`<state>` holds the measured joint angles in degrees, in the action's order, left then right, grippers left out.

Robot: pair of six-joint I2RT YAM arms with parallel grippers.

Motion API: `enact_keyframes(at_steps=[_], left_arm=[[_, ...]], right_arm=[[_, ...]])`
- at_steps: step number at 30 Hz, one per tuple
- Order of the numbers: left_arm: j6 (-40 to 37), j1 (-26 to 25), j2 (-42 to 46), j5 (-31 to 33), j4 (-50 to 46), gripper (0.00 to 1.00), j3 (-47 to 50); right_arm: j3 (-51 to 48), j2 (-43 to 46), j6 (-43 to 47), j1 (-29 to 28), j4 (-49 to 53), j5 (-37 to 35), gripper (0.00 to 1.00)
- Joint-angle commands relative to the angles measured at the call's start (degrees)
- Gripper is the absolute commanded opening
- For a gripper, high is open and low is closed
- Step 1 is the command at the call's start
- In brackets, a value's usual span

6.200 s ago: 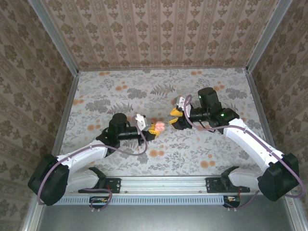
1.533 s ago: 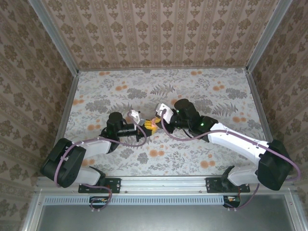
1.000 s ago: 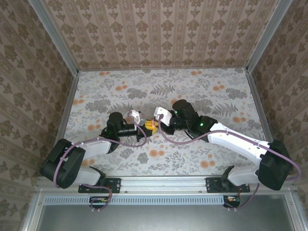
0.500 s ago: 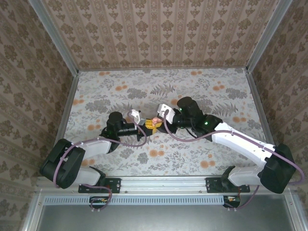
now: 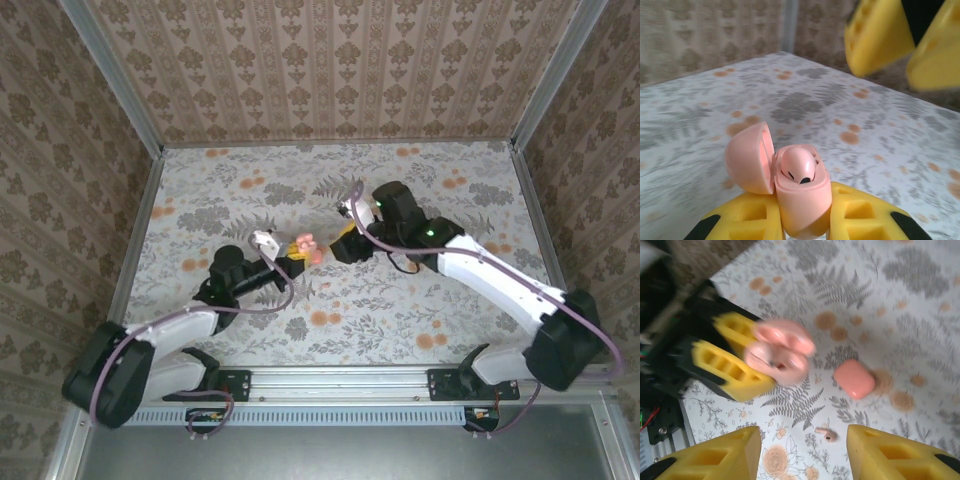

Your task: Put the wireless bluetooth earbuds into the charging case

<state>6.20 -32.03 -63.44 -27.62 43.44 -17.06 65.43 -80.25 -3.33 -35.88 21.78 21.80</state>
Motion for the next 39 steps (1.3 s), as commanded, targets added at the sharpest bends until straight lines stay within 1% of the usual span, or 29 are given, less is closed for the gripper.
enact_keyframes(at_steps=[1, 3, 5, 8, 13, 22, 23, 29, 34, 39], left_arm=[[-0.3, 1.0, 6.8, 13.9, -10.3, 0.19, 0.7], [-0.4, 1.7, 10.8, 17.2, -14.9, 0.19, 0.7], [-0.9, 2.7, 14.0, 18.9, -19.5, 0.18, 0.4], [-1.0, 4.1, 16.9, 19.8, -24.0, 0.18, -0.1], [-0.8, 5.3, 18.0, 19.4, -25.2, 0.18, 0.3], [0.2, 5.6, 17.7, 17.3, -23.9, 0.18, 0.8], [0.2, 7.2, 17.7, 17.1, -23.8, 0.18, 0.8], [0.3, 7.5, 16.9, 16.5, -23.5, 0.18, 0.7], [0.3, 7.7, 16.2, 15.8, -23.4, 0.18, 0.5], [0.5, 8.0, 16.1, 15.3, -23.4, 0.18, 0.3]], right_arm=[[3.7, -7.7, -14.3, 0.1, 12.4, -3.8, 0.49], [4.9, -11.6, -20.7, -0.2, 14.6, -3.8, 0.49], [6.2, -15.2, -25.4, -0.9, 15.9, -3.6, 0.49], [9.5, -20.3, -28.7, -3.2, 19.1, -5.2, 0.49], [13.3, -27.8, -31.9, -5.1, 20.3, -5.3, 0.48], [16.2, -33.7, -32.7, -6.0, 21.8, -6.9, 0.42], [16.5, -34.1, -32.7, -6.0, 21.8, -6.9, 0.41], [18.5, -36.9, -32.0, -6.0, 21.6, -6.7, 0.38], [18.8, -38.2, -31.7, -5.9, 21.4, -6.5, 0.33], [18.3, -38.1, -31.5, -6.0, 21.4, -7.2, 0.25]])
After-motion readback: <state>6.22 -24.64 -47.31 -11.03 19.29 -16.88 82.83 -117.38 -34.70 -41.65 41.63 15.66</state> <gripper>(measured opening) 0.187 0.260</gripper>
